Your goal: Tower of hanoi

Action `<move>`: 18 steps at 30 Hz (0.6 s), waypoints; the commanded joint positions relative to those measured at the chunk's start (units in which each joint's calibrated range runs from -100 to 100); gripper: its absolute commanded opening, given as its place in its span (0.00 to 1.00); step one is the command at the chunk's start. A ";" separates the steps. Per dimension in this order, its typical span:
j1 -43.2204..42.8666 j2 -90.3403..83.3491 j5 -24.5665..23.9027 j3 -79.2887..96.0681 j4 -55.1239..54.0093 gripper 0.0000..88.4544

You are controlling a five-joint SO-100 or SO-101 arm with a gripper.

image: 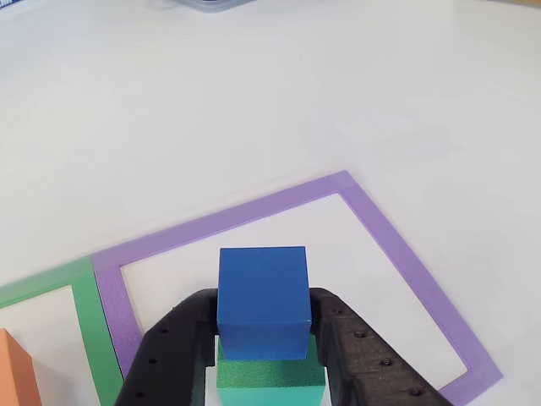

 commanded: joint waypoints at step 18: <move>0.26 3.82 0.00 -0.14 -6.22 0.19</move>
